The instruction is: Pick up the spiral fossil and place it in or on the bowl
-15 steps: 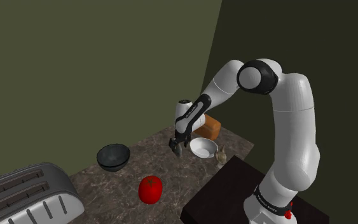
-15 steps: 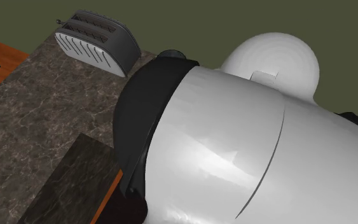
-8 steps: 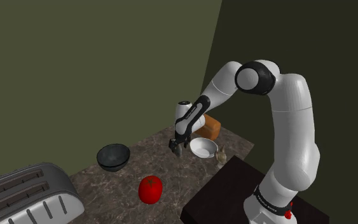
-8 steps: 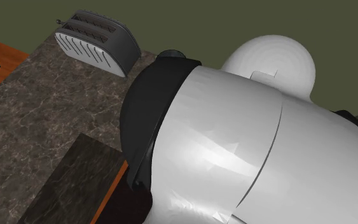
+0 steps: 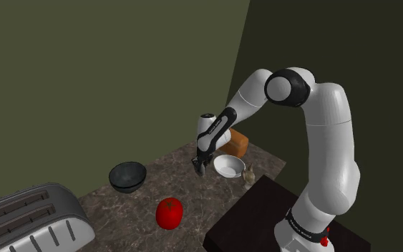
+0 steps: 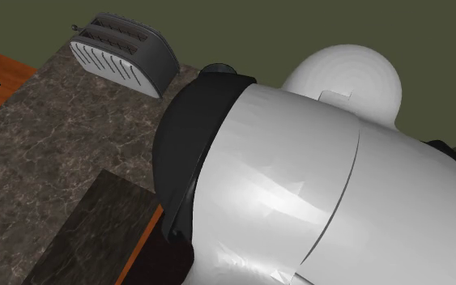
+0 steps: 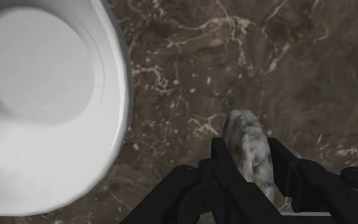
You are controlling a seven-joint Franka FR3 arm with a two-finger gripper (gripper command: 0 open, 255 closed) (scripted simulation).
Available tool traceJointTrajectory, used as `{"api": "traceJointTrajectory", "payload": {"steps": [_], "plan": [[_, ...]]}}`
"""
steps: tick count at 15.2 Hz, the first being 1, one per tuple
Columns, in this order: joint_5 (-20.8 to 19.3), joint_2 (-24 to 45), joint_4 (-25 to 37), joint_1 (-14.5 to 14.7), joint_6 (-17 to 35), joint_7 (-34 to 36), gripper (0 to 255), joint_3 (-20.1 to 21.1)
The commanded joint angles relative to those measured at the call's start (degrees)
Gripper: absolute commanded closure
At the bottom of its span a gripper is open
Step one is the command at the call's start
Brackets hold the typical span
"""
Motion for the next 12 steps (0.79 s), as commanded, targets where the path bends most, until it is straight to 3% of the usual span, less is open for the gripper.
{"api": "traceJointTrajectory", "payload": {"steps": [1,12], "plan": [[0.00,0.04,-0.01,0.00,-0.01,0.01,255,-0.01],[0.13,-6.73,-1.47,-0.08,-5.31,-0.23,255,0.09]]}}
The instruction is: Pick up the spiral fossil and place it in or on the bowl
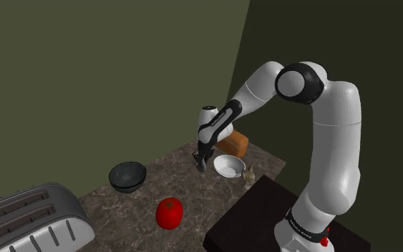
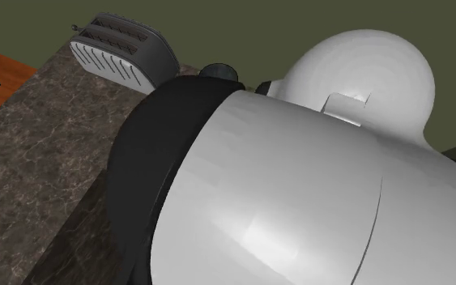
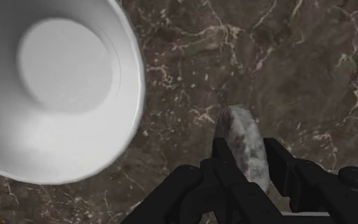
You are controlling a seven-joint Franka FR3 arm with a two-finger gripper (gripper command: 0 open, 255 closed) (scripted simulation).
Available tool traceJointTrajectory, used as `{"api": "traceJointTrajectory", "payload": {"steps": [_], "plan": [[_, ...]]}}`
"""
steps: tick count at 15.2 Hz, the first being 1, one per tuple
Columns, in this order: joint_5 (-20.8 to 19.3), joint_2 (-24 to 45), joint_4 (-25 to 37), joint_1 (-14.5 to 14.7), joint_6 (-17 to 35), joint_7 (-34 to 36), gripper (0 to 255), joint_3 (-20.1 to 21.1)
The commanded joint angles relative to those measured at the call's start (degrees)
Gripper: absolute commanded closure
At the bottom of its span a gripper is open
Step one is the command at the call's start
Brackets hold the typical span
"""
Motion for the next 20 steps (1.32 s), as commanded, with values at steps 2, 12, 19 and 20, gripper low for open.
{"api": "traceJointTrajectory", "payload": {"steps": [2,12,19,20], "plan": [[0.03,-2.18,-0.45,0.04,-1.75,0.00,255,0.03],[0.21,-8.94,-0.62,0.01,-8.33,-0.25,255,0.11],[0.33,-13.18,0.02,0.01,-13.21,-0.42,255,0.15],[0.35,-13.75,0.16,0.01,-13.92,-0.44,255,0.15]]}}
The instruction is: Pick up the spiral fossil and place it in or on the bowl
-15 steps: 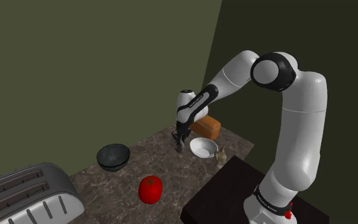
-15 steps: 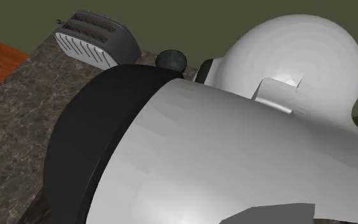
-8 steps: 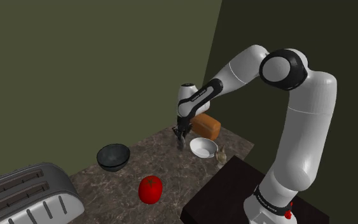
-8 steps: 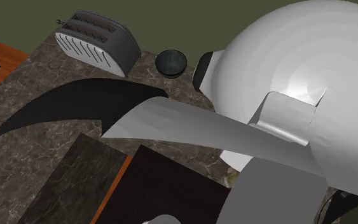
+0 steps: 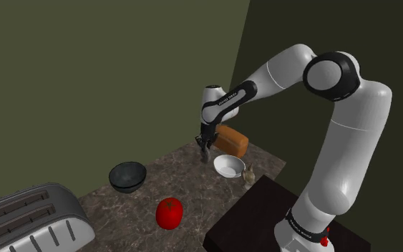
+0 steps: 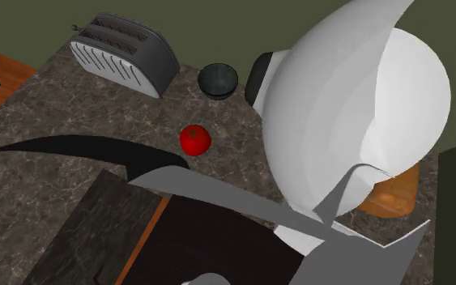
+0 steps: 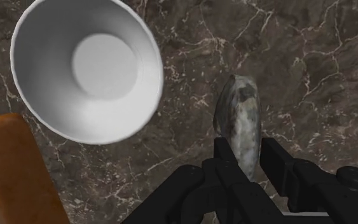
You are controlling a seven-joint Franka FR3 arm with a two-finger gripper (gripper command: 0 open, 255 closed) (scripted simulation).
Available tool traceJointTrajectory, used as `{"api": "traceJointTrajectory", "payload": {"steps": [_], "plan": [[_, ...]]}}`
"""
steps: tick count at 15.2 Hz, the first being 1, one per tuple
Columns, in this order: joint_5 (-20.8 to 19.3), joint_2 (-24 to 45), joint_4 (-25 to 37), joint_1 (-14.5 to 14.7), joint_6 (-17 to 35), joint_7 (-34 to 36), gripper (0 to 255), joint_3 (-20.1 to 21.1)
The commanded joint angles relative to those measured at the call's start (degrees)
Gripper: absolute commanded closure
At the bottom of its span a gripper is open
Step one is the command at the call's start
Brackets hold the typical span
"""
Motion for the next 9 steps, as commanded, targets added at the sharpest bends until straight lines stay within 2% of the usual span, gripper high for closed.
{"api": "traceJointTrajectory", "payload": {"steps": [1,4,9], "plan": [[0.03,-1.26,0.23,0.08,-1.51,0.09,255,0.06],[0.07,-2.46,0.60,0.08,-3.08,0.04,255,0.07],[-0.02,1.48,6.68,3.82,-5.35,6.29,255,2.61]]}}
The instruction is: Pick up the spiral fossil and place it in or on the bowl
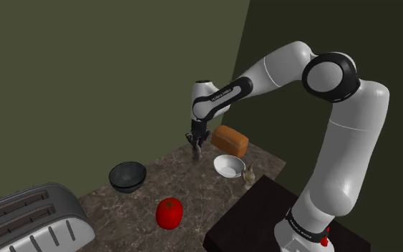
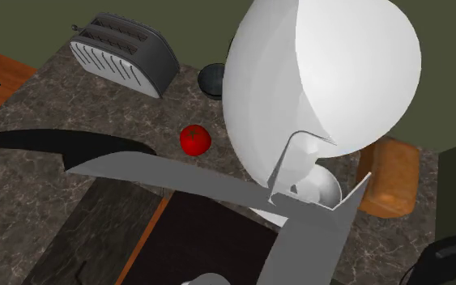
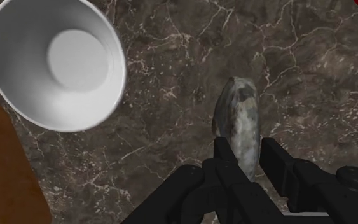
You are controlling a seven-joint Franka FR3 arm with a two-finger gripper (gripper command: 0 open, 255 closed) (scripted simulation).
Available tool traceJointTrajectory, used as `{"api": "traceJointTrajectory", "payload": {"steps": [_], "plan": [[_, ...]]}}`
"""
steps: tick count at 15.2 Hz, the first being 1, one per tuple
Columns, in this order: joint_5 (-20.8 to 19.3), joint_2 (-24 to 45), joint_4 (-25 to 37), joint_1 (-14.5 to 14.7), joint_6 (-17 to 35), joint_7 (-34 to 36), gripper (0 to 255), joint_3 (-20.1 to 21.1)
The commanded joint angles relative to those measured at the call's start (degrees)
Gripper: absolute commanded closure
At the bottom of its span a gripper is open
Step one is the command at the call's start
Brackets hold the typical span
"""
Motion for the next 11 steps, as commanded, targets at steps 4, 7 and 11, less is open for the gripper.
{"api": "traceJointTrajectory", "payload": {"steps": [4,7,11], "plan": [[-0.35,4.39,7.23,3.68,-2.96,5.93,255,2.13],[-0.70,7.73,12.50,5.92,-4.96,9.24,255,3.15],[-1.28,12.79,20.65,8.95,-8.13,13.33,255,4.21]]}}
